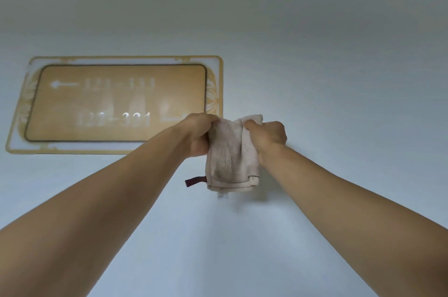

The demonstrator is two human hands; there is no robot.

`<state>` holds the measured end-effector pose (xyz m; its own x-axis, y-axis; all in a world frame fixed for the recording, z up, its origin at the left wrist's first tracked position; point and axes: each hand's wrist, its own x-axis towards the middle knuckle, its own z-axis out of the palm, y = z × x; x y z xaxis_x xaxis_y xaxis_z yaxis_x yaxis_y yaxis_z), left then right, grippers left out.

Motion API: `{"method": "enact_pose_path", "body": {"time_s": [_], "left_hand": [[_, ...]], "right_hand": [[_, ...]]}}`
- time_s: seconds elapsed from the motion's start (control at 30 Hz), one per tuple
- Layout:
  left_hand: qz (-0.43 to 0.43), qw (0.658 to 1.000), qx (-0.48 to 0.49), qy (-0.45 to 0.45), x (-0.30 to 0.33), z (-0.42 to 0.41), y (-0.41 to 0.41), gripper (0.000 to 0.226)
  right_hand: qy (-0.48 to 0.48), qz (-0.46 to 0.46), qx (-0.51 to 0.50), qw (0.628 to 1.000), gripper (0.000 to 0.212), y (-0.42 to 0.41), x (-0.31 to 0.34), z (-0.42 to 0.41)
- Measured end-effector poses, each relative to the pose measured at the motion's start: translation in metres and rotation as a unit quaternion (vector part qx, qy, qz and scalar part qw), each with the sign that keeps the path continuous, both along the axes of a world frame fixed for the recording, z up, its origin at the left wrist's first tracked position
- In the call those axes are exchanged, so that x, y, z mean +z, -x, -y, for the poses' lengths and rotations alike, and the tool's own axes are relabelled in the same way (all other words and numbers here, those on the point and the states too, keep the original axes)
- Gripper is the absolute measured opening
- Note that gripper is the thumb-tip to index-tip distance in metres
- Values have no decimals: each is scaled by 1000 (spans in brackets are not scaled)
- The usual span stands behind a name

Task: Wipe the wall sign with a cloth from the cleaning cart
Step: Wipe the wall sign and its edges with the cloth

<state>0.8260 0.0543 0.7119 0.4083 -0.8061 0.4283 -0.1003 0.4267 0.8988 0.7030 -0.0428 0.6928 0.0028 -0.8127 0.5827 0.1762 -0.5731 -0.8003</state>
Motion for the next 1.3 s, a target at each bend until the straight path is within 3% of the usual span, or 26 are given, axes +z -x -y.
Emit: {"method": "enact_pose_path", "body": {"time_s": [0.13,0.27,0.37,0.5,0.63,0.7,0.87,1.03,1.1,1.17,1.3], "left_hand": [[-29,995,71,57,12,17,25,33],[-58,987,110,106,20,20,25,27],[-77,988,53,120,21,20,22,28],[-66,993,-16,101,20,21,18,35],[-40,996,-29,71,17,25,11,31],[-25,998,-32,50,15,28,4,27],[22,999,-2,23,10,36,-19,36],[93,994,38,36,11,35,-34,26],[177,972,141,63,13,34,-41,35],[262,924,258,101,12,34,-50,43],[369,847,344,166,10,42,-75,27]], "right_hand": [[112,38,-56,991,47,-17,3,-12],[220,27,-82,972,28,-28,7,-26],[305,-34,-106,946,21,-37,-2,-25],[389,-149,-249,875,43,-45,-20,-15],[362,-178,-165,900,55,-53,-26,-4],[365,-187,-168,896,56,-61,-29,0],[341,-143,-126,921,62,-86,-37,5],[305,-90,-121,940,66,-100,-47,16],[318,-99,-146,932,67,-103,-53,22],[339,-119,-181,916,65,-109,-59,26],[335,-110,-218,910,60,-125,-55,27]]}}
